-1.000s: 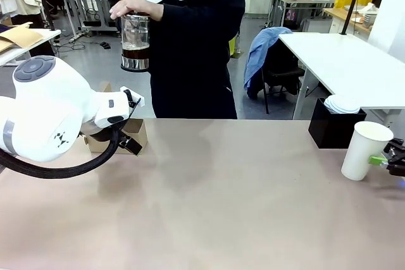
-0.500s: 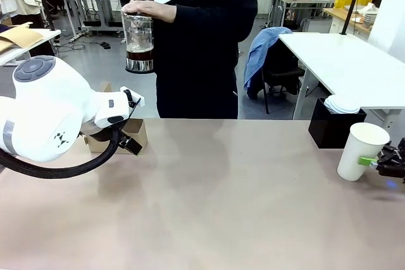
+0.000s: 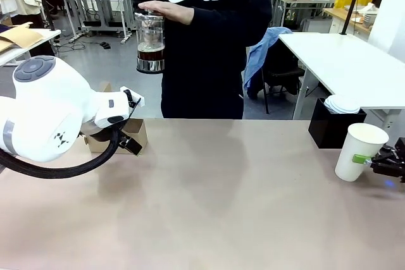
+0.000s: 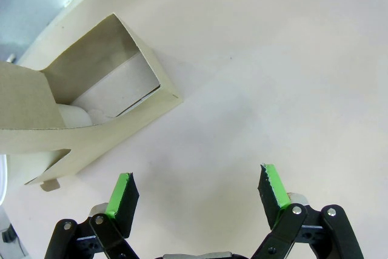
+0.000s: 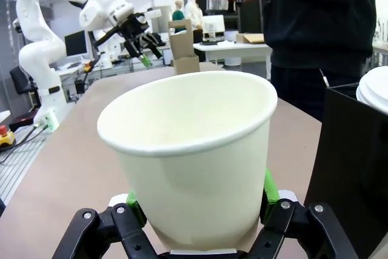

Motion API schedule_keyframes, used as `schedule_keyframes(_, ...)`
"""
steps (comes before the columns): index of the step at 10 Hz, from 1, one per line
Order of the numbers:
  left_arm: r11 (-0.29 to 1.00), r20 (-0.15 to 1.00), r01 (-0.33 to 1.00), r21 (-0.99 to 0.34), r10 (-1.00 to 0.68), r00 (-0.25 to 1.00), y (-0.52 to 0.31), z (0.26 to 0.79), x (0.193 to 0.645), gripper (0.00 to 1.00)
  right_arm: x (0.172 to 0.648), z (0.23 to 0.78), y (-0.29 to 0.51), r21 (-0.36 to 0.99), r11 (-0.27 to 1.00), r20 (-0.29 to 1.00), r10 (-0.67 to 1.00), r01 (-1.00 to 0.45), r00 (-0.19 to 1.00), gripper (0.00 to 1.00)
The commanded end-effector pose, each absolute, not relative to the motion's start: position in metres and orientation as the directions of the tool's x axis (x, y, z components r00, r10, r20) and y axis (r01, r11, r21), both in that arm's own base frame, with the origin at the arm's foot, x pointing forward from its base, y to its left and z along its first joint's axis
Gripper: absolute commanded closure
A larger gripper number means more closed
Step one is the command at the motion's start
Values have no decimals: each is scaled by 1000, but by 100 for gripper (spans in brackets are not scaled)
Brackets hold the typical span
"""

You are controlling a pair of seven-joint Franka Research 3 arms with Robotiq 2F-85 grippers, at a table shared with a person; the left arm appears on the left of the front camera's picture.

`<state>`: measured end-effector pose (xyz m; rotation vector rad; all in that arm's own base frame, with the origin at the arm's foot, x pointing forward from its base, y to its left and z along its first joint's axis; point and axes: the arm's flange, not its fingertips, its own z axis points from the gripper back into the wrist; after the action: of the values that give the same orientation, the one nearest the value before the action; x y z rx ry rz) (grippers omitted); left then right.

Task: Pour a drink into a cup and package it in a carrier.
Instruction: Pick up the 600 ml Paper Cup and place it in the middle top area of the table.

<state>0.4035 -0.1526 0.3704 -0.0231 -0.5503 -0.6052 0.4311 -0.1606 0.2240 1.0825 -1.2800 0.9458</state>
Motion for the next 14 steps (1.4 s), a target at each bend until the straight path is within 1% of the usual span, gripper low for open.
schedule_keyframes(1, 827, 498, 546, 135, -533, 684, -152, 370, 403, 0, 431, 225, -159, 87, 244, 996, -46, -966, 78, 20)
schedule_keyframes(4, 827, 498, 546, 135, -533, 684, -152, 370, 403, 0, 431, 224, -160, 89, 248, 996, -44, -965, 80, 20)
schedule_keyframes(5, 827, 498, 546, 135, -533, 684, -152, 370, 403, 0, 417, 254, -144, 42, 327, 999, -35, -944, 32, 19)
schedule_keyframes(6, 827, 498, 546, 135, -533, 684, -152, 370, 403, 0, 410, 279, -129, 16, 353, 1000, -26, -935, 8, 19)
schedule_keyframes(8, 827, 498, 546, 135, -533, 684, -152, 370, 403, 0, 409, 322, -88, 19, 403, 1000, -12, -915, 15, 19)
schedule_keyframes(9, 827, 498, 546, 135, -533, 684, -152, 370, 403, 0, 416, 339, -55, 39, 429, 999, -4, -902, 41, 19)
schedule_keyframes(10, 827, 498, 546, 135, -533, 684, -152, 370, 403, 0, 426, 350, -22, 79, 426, 997, -19, -901, 78, 19)
schedule_keyframes(11, 827, 498, 546, 135, -533, 684, -152, 370, 403, 0, 438, 356, 11, 88, 426, 996, -7, -901, 94, 19)
schedule_keyframes(14, 827, 498, 546, 135, -533, 684, -152, 370, 403, 0, 477, 344, 100, 73, 441, 997, -13, -894, 75, 19)
